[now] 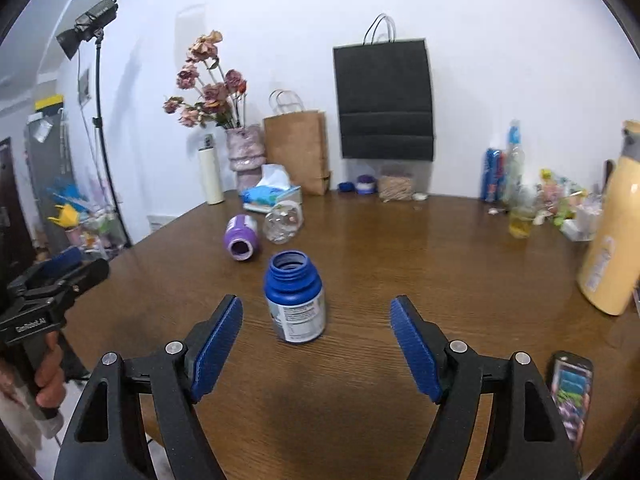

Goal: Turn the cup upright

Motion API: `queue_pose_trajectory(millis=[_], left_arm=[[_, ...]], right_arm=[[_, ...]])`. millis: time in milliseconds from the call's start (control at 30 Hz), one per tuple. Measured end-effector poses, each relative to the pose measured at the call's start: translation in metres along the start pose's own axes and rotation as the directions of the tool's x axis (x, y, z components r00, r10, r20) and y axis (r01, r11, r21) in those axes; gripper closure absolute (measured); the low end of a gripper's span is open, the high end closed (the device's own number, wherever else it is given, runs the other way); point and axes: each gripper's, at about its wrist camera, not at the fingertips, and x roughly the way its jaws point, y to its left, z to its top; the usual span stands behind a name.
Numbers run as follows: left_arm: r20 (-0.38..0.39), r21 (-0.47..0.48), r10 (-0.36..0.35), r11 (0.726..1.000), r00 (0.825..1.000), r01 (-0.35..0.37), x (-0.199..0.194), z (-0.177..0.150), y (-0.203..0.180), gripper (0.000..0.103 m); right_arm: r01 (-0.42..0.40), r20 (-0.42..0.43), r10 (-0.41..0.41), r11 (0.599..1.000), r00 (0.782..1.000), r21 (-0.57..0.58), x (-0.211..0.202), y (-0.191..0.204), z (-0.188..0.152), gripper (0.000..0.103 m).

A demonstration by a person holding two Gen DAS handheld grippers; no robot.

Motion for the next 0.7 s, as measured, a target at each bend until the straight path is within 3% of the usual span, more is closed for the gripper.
queue_pose_trajectory(millis=[200,267,333,467,533,600,700], left_arm=[[0.008,-0.037,-0.003,0.999,1.000,0.003,-0.040,-0.040,0.001,0.000],[0.051,-0.015,0.026,1.000,0.998,-0.025,-0.061,-0.048,0.000,0.000],[0.103,0.008,0.075,0.997,0.992,-0.076,-0.086,-0.056,-0.001,0.000],[0.068,0.032,0.045,0.998,0.997,-0.047,-0.119,-0.079,-0.003,0.000],[0.108,0.061,0.083,0.994,0.991,-0.090,-0.132,-0.087,-0.005,0.000],[0.140,0.059,0.106,0.992,0.984,-0.115,-0.137,-0.085,-0.005,0.000],[0.131,0.062,0.085,0.994,0.988,-0.094,-0.134,-0.083,-0.004,0.000]], right_arm=[[0.004,0.103,-0.003,1.000,0.995,-0.005,-0.037,0.018,-0.046,0.022],[0.005,0.138,-0.005,1.000,0.990,-0.003,-0.053,0.021,-0.057,0.022],[-0.023,0.131,0.022,1.000,0.991,0.007,-0.070,0.026,-0.072,0.022],[-0.080,0.086,0.077,0.996,0.993,0.027,-0.095,0.039,-0.107,0.014],[-0.121,0.062,0.118,0.992,0.991,0.035,-0.097,0.045,-0.116,0.014],[-0.137,0.049,0.136,0.990,0.990,0.020,-0.092,0.050,-0.115,0.014],[-0.141,0.051,0.140,0.990,0.989,0.010,-0.087,0.055,-0.110,0.014]])
